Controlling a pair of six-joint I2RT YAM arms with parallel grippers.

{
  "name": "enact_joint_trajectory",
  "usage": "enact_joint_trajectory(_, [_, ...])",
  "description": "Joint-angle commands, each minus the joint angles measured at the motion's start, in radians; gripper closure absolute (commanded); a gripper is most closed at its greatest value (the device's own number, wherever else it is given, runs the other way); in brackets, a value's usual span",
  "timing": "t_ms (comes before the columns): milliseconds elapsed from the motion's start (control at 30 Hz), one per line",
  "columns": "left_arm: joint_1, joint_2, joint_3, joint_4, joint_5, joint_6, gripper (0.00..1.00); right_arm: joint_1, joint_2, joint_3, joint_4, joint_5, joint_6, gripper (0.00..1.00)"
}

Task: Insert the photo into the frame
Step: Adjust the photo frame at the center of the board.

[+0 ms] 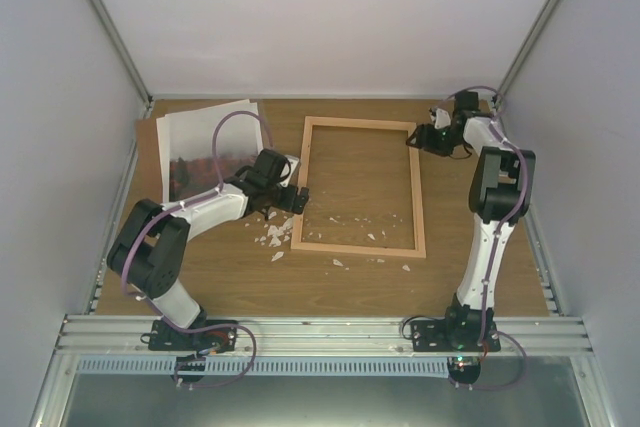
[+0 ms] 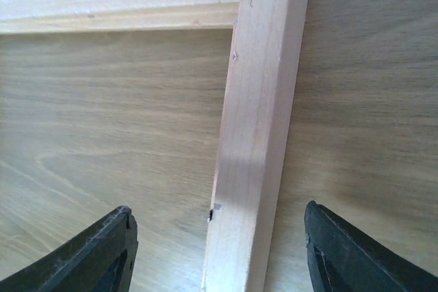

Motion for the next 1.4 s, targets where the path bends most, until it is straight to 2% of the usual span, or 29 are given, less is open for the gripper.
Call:
enact_joint_trajectory(0, [0.016, -0.038, 0.008, 0.013, 0.031, -0.019, 0.01, -0.026, -0.076, -0.007, 0.003, -0.055, -0.008, 0.31])
enact_joint_trajectory(167, [0.016, -0.054, -0.014, -0.019, 0.049, -0.016, 0.02, -0.035, -0.115, -0.075, -0.012, -0.063, -0.047, 0.33])
enact_joint_trajectory(500, [0.012, -0.038, -0.006, -0.103, 0.094, -0.013, 0.09, -0.036, -0.341, -0.405, 0.116, -0.023, -0.096, 0.38])
enact_joint_trajectory(733, [-0.041, -0.031, -0.028, -0.118, 0.081, -0.015, 0.14, -0.037, -0.399, -0.521, 0.151, 0.001, -0.117, 0.41])
enact_joint_trajectory(967, [-0.079, 0.003, -0.013, -0.12, 0.064, -0.022, 0.16, -0.037, -0.408, -0.579, 0.191, -0.003, -0.117, 0.44])
enact_joint_trajectory(1200, [-0.079, 0.041, -0.008, -0.111, 0.067, -0.02, 0.31, -0.036, -0.385, -0.605, 0.209, 0.009, -0.117, 0.47])
enact_joint_trajectory(1367, [-0.079, 0.057, -0.01, -0.11, 0.065, -0.02, 0.34, -0.035, -0.378, -0.614, 0.216, 0.017, -0.117, 0.48])
